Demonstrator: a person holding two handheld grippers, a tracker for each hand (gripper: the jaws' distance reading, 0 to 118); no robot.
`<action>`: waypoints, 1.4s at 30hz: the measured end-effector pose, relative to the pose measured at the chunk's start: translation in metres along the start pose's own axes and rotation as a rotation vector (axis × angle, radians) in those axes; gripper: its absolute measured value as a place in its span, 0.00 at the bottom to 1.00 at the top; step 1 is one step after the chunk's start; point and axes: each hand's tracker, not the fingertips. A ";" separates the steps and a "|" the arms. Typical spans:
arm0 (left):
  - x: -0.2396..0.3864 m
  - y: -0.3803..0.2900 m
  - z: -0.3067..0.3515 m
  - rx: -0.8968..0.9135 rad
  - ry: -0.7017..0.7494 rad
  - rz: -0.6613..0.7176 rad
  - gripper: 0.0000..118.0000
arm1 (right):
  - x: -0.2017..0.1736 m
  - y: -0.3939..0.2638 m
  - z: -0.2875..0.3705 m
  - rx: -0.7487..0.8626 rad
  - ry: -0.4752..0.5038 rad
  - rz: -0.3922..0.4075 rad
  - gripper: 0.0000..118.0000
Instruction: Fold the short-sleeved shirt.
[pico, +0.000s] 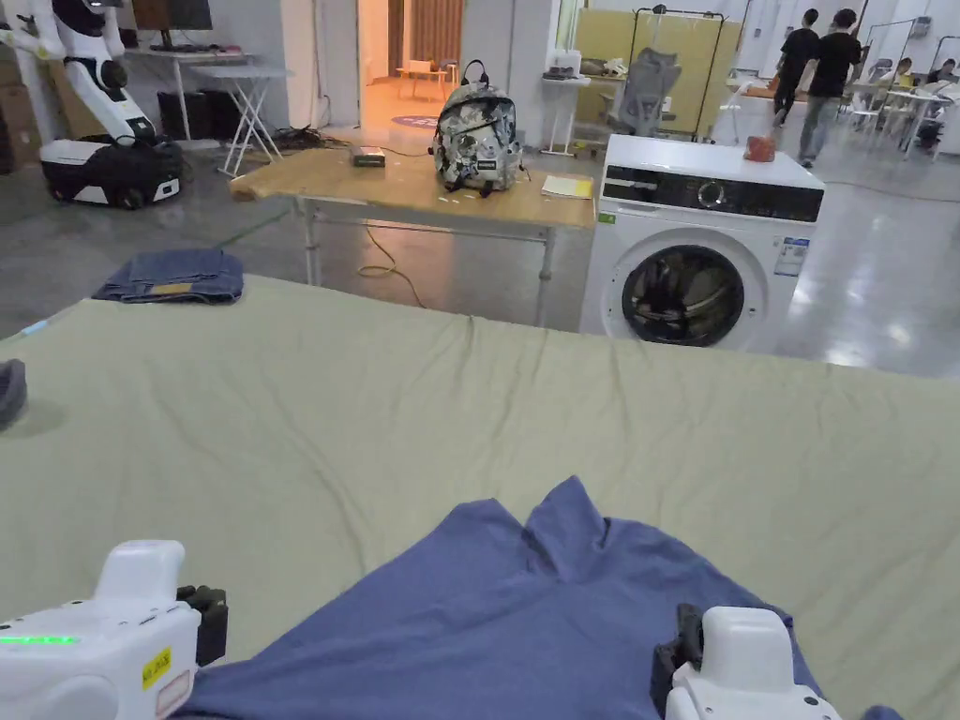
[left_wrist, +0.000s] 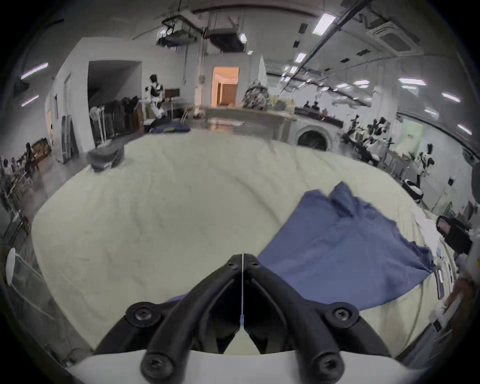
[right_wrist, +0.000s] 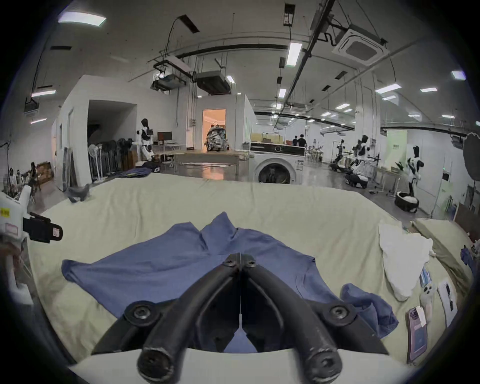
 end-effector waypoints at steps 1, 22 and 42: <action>-0.010 0.003 -0.005 -0.045 0.001 0.002 0.00 | 0.000 -0.001 -0.002 -0.007 0.001 0.003 0.00; -0.048 -0.015 -0.085 -0.416 0.138 0.101 0.38 | 0.015 -0.031 -0.029 -0.140 0.001 0.036 0.00; -0.020 -0.002 -0.020 -0.252 0.006 0.051 0.00 | 0.065 0.037 -0.115 -0.181 0.024 -0.006 0.00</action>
